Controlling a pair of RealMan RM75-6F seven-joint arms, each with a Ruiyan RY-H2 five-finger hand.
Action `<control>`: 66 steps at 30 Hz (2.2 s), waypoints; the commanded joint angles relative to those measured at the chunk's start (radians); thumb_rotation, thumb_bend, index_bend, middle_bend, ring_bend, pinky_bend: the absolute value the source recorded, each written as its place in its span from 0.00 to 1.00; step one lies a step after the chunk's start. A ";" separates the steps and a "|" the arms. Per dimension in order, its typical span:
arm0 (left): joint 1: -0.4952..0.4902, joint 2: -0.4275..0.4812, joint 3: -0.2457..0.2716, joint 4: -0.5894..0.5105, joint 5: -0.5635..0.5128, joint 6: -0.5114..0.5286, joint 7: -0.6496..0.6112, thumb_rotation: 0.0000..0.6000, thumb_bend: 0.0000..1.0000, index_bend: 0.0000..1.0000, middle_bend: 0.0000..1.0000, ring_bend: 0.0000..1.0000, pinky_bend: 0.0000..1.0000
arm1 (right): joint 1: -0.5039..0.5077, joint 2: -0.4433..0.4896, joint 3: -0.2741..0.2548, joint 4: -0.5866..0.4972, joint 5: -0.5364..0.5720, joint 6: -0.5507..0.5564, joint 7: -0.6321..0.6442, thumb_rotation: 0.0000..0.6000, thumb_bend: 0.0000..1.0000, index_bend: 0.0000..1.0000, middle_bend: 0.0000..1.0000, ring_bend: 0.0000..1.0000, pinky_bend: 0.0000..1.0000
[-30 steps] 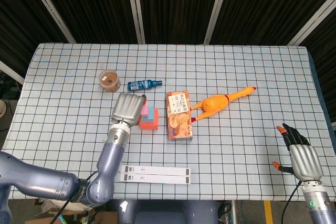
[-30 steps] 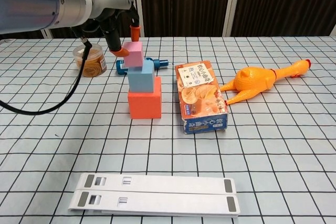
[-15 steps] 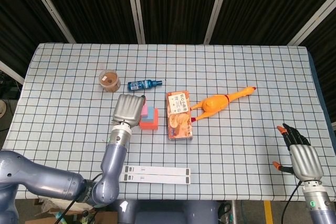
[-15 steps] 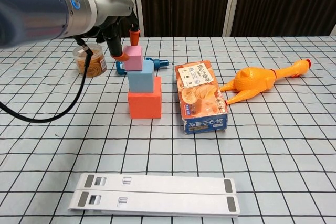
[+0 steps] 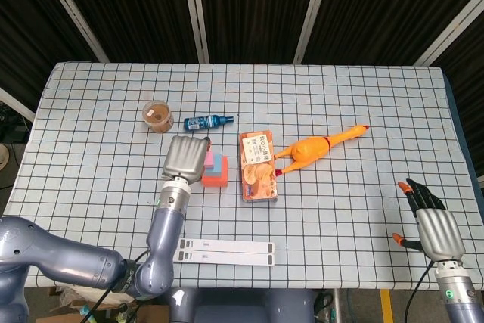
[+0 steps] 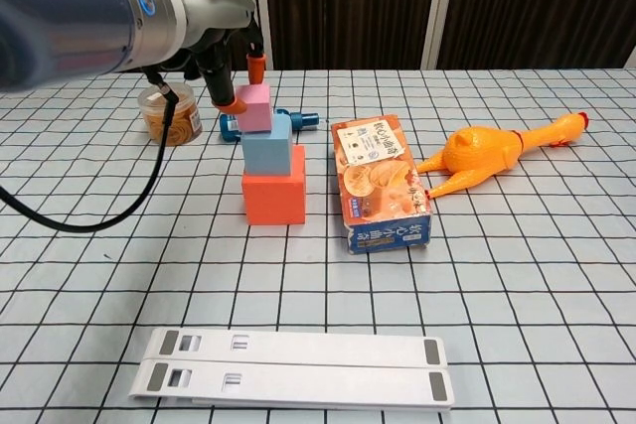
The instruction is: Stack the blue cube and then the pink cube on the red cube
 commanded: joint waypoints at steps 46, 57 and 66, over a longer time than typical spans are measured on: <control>0.217 0.395 0.027 -0.457 0.185 0.033 -0.146 1.00 0.33 0.26 0.77 0.60 0.66 | -0.006 0.006 0.004 -0.010 -0.003 0.019 0.005 1.00 0.16 0.10 0.07 0.10 0.21; 0.791 0.668 0.524 -0.320 0.967 -0.110 -0.758 1.00 0.19 0.10 0.21 0.11 0.14 | -0.009 0.007 0.004 -0.030 -0.008 0.031 -0.035 1.00 0.16 0.10 0.07 0.10 0.21; 0.951 0.482 0.558 0.063 1.084 -0.026 -0.870 1.00 0.16 0.02 0.06 0.00 0.01 | -0.011 0.010 0.009 -0.031 0.012 0.029 -0.064 1.00 0.16 0.10 0.07 0.10 0.21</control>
